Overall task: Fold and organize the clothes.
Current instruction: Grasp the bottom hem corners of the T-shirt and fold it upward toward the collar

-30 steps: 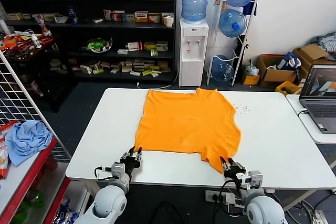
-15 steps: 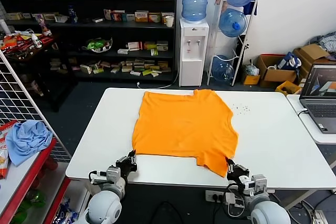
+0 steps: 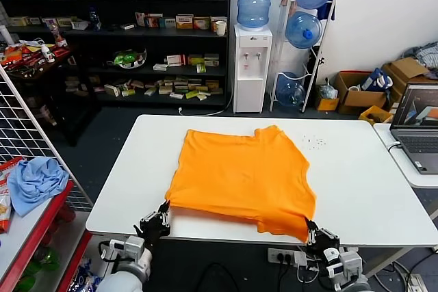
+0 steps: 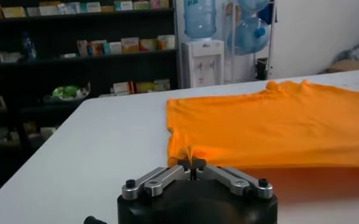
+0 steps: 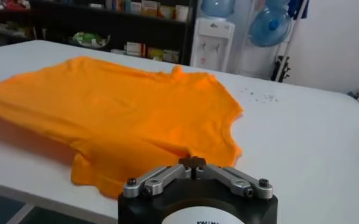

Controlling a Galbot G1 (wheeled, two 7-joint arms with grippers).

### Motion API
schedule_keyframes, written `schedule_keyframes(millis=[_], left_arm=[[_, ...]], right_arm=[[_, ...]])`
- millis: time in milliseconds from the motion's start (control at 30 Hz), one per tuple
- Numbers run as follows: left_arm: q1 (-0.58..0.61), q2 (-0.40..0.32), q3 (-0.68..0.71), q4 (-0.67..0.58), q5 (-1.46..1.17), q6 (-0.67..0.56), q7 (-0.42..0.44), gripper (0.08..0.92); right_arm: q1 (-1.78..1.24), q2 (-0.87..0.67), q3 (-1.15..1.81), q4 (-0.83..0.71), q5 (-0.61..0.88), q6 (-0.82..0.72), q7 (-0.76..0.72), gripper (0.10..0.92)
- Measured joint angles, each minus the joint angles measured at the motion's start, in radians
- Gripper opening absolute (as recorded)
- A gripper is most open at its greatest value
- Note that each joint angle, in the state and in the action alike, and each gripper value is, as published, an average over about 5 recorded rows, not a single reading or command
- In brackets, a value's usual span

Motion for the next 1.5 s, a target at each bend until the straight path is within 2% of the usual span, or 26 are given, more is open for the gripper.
schedule_keyframes(millis=[167,333,633,1100,1233,1500], left_arm=[[0.018,-0.007,0.001,-0.019,0.046,-0.027,-0.002,0.104],[-0.019,-0.031,0.012,0.004,0.085,-0.052,-0.003,0.104],[-0.149,-0.052,0.058,0.141,0.108,-0.070,-0.004,0.104],[-0.347,-0.057,0.154,0.337,0.094,-0.063,0.010,0.104],[-0.363,-0.050,0.163,0.351,0.078,-0.055,0.016,0.170],[-0.348,-0.023,0.160,0.320,0.017,-0.025,0.004,0.403]], right_arm=[[0.014,-0.019,0.000,-0.010,-0.026,0.045,-0.003,0.124],[0.079,-0.030,-0.012,-0.077,-0.037,0.104,-0.004,0.124],[0.266,-0.046,-0.064,-0.245,-0.028,0.147,0.001,0.124],[0.531,-0.053,-0.193,-0.461,0.027,0.104,0.004,0.129],[0.563,-0.055,-0.211,-0.486,0.053,0.081,0.006,0.213],[0.548,-0.084,-0.212,-0.447,0.123,0.017,0.021,0.438]])
